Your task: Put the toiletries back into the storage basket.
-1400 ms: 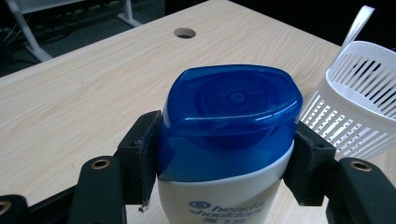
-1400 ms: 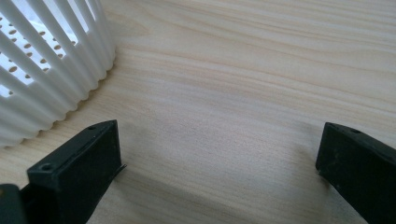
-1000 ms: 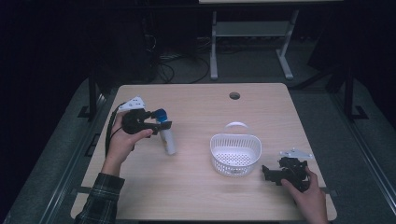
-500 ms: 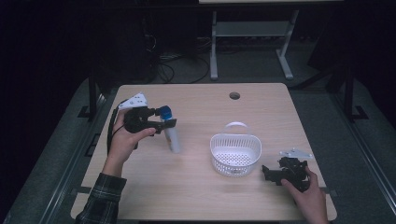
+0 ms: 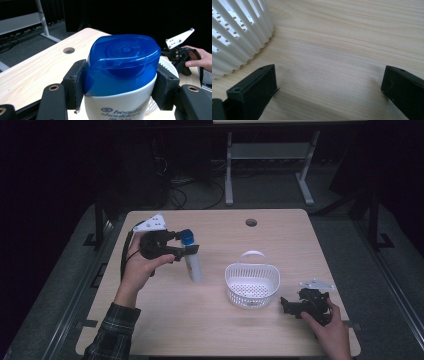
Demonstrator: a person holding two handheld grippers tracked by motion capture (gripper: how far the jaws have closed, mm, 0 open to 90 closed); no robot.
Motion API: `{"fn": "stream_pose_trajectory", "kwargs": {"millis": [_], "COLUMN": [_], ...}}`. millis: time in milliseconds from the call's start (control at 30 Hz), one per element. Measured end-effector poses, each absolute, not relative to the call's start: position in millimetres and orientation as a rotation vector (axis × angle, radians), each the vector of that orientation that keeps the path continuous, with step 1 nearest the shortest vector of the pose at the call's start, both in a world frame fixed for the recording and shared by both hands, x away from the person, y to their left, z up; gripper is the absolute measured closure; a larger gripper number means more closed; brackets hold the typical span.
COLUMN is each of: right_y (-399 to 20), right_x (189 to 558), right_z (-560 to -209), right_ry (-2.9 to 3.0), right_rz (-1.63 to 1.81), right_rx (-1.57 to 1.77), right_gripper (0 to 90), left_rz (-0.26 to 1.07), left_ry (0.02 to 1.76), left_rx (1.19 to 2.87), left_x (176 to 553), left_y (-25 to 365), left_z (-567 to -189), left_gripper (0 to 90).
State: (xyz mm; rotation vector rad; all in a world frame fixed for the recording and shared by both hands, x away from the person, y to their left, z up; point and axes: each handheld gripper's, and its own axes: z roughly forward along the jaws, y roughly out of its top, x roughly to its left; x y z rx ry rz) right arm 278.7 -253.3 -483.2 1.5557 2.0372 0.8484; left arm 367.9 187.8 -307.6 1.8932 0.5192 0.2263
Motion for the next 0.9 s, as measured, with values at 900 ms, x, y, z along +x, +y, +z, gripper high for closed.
{"fn": "stream_pose_trajectory", "kwargs": {"millis": [900], "right_y": [-253.2], "right_x": [278.6], "right_z": [-483.3], "right_ry": [2.036], "right_rz": [0.849], "right_rx": [1.556], "right_gripper": [0.0], "left_rz": [0.154], "left_ry": [0.338], "left_rx": [1.862], "left_x": [358.0], "left_y": [128.2], "left_z": [-272.7], "left_gripper": [36.2]}}
